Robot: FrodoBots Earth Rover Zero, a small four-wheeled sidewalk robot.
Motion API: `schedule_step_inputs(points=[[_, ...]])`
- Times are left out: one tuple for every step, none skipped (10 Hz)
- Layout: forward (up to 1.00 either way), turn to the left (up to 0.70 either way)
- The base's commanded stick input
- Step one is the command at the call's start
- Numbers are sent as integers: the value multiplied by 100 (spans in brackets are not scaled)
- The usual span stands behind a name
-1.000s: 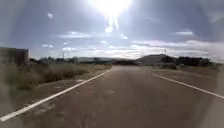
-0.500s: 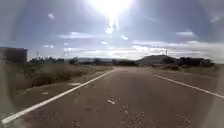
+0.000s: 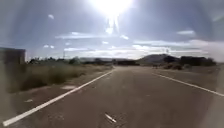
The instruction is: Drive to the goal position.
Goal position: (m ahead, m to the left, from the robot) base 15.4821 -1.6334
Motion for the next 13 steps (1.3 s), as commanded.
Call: schedule_step_inputs(points=[[100,0],[100,0],[100,0],[100,0],[100,0],[100,0],[100,0],[100,0],[100,-14],[100,-33],[100,-34],[100,-34],[100,-34]])
